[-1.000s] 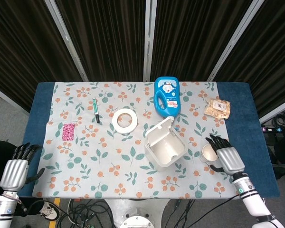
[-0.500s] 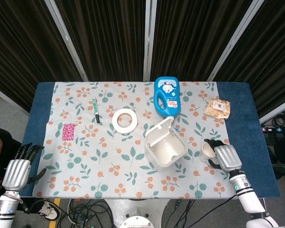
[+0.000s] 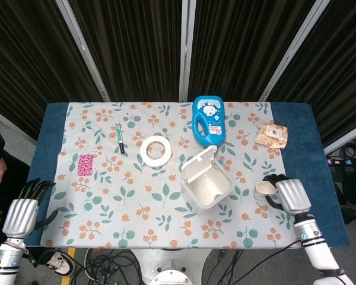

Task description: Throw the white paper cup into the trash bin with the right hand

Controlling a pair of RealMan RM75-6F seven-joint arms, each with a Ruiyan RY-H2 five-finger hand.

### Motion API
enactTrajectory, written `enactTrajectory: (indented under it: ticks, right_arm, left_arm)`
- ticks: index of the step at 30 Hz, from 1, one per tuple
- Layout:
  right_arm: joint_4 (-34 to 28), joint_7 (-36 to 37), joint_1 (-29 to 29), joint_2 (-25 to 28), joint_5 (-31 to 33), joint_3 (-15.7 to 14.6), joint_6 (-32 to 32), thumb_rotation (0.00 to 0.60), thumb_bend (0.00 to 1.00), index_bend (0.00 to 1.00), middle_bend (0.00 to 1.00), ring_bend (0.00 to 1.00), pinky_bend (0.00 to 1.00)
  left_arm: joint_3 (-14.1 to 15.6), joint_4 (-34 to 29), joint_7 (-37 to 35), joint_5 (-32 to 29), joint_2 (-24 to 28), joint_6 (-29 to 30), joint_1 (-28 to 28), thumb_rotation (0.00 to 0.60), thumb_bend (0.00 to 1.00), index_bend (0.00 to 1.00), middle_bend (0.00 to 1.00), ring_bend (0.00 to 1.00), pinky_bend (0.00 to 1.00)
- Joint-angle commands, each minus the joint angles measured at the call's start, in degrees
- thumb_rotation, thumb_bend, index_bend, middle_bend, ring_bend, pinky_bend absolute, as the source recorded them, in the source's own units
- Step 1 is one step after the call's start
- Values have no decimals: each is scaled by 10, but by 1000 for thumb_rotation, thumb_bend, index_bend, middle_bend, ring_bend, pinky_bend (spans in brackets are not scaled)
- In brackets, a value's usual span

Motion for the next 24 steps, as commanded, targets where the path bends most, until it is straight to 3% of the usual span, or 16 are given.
enactTrajectory:
  ticks: [1, 7, 11, 16, 21, 23, 24]
  right_arm:
    - [-34, 20, -9, 32, -23, 10, 40, 600, 238, 415, 404, 386, 603]
    - [-121, 40, -9, 98, -78, 42, 114, 600, 238, 415, 404, 386, 601]
    - [-179, 39, 7, 133, -110, 57, 121, 600, 237, 414, 404, 386, 601]
    - [-221, 9, 40, 129, -121, 63, 79, 600, 234, 415, 402, 385, 599]
    - [-221, 1, 76, 91, -121, 63, 34, 600, 220, 405, 401, 383, 563]
    - [-216, -9, 89, 79, -114, 58, 9, 600, 200, 343, 364, 324, 491]
    - [-216, -12, 94, 76, -108, 55, -5, 600, 186, 279, 309, 244, 419]
  left_arm:
    - [0, -2, 1, 1, 1, 0, 0, 600, 238, 203, 182, 81, 114]
    - [-2, -7, 6, 3, 1, 2, -2, 600, 238, 203, 182, 81, 114]
    - [-2, -8, 8, 3, 1, 1, -3, 600, 237, 203, 182, 81, 114]
    - [-2, -7, 7, 0, 0, 1, -2, 600, 237, 203, 182, 82, 114]
    - [-2, 2, -1, -7, -3, -5, -2, 600, 238, 203, 182, 81, 114]
    - [-2, 5, -4, -7, -4, -4, -1, 600, 238, 203, 182, 81, 114]
    - [-3, 7, -6, -7, -4, -2, 0, 600, 238, 203, 182, 82, 114]
